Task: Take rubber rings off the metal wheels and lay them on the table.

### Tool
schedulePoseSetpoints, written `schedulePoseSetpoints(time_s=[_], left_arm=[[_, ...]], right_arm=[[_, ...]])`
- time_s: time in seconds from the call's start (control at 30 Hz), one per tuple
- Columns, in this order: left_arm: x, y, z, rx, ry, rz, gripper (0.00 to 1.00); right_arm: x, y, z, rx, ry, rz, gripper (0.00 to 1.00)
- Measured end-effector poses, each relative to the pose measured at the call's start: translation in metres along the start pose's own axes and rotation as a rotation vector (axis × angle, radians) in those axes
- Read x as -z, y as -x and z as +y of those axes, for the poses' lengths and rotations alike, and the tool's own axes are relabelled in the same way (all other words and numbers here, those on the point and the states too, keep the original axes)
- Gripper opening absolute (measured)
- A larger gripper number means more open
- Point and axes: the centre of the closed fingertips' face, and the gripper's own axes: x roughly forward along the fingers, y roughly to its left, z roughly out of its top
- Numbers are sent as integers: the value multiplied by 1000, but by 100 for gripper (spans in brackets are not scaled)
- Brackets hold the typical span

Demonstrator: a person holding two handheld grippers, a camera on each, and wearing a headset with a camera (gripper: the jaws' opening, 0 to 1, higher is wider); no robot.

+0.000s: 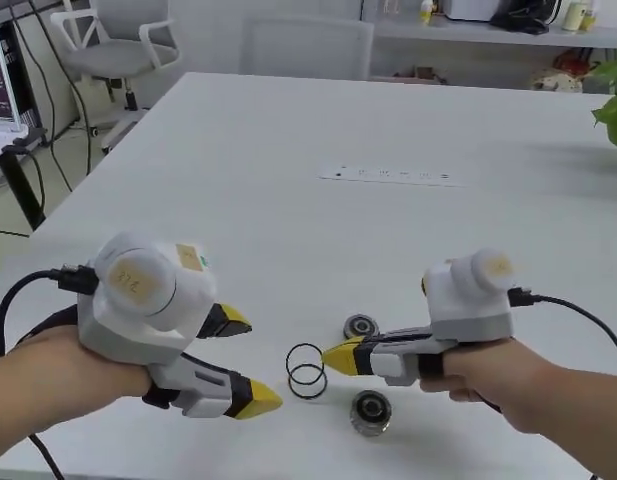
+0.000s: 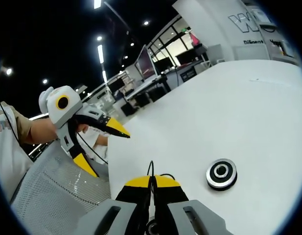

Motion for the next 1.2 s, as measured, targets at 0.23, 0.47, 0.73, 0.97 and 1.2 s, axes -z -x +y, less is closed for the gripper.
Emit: schedulePoseSetpoints(time_s=[0.23, 0.47, 0.73, 0.97, 1.2], left_arm=[[1, 1, 1, -6, 9, -4, 55], [1, 1, 0, -3, 12, -8, 56], [4, 0, -1, 0, 12, 0, 57], [5, 0, -1, 0, 14, 3, 57], [7, -2, -3, 7, 16, 10, 56]], right_arm=[[4, -2, -4, 5, -36, 7, 0], [10, -4, -8, 8, -68, 19, 0], [15, -6, -12, 33, -68, 37, 0], [17, -7, -15, 44, -72, 46, 0], [23, -7, -17, 62, -60, 72, 0]])
